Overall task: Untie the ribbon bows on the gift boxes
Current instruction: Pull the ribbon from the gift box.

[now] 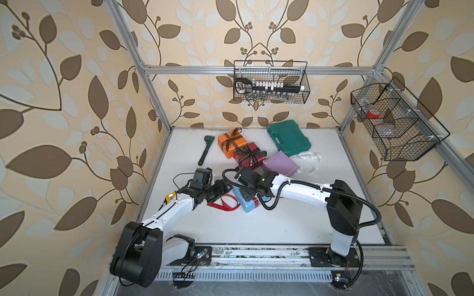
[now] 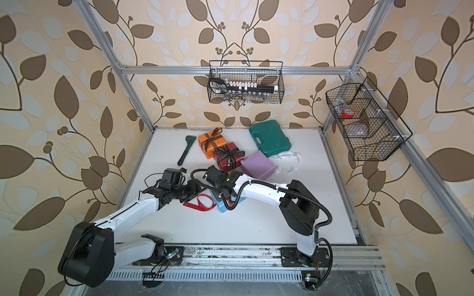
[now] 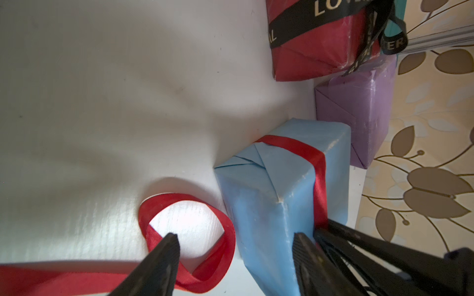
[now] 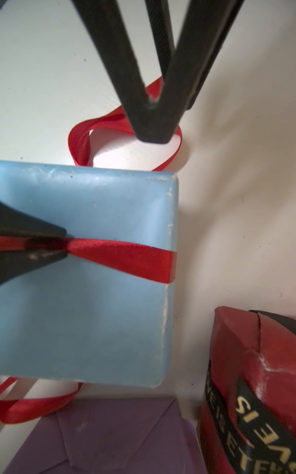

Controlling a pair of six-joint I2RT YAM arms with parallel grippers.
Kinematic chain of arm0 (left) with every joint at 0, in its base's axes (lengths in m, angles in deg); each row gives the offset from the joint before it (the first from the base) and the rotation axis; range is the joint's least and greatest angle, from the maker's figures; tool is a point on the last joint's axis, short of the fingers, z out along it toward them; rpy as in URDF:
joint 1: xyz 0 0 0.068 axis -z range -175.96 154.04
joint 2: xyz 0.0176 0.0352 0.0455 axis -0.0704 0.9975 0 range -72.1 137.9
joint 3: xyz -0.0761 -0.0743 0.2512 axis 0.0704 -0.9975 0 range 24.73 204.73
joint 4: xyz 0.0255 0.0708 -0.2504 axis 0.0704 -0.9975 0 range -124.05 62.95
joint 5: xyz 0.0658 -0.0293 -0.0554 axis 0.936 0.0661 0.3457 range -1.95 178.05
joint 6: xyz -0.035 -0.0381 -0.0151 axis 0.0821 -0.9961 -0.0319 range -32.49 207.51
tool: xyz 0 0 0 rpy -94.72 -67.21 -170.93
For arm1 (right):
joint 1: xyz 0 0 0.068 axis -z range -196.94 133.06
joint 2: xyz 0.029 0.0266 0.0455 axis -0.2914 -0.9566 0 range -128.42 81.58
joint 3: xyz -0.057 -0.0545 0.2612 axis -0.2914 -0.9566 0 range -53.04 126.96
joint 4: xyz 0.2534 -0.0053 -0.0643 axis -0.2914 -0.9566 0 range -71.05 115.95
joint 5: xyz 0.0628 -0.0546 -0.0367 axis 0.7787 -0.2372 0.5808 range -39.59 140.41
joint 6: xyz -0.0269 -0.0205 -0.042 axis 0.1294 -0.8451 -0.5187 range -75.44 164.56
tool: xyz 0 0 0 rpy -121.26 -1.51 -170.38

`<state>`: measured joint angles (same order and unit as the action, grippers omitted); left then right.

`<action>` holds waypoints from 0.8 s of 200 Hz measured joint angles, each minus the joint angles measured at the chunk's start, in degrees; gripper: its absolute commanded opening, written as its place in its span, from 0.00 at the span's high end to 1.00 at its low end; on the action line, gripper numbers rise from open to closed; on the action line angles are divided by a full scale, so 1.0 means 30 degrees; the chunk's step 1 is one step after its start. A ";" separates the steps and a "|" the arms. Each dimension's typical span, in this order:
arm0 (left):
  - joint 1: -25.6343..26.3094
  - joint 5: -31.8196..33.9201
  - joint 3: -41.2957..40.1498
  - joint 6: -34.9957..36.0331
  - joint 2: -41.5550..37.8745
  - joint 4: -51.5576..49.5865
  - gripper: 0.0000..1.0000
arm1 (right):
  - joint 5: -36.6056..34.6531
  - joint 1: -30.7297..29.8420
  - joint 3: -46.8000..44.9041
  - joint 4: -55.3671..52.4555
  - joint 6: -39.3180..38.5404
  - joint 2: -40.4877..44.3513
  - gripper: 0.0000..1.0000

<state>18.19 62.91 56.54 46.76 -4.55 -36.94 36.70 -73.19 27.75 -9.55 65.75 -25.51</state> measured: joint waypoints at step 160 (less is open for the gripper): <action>0.1239 -0.1137 0.1260 0.0612 0.0248 -0.0153 0.25 | 1.4156 0.4473 -0.1851 0.5661 0.3665 0.2579 1.00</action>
<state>21.91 59.50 60.32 48.59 -3.81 -37.40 79.17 -59.77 22.20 7.43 76.74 -17.77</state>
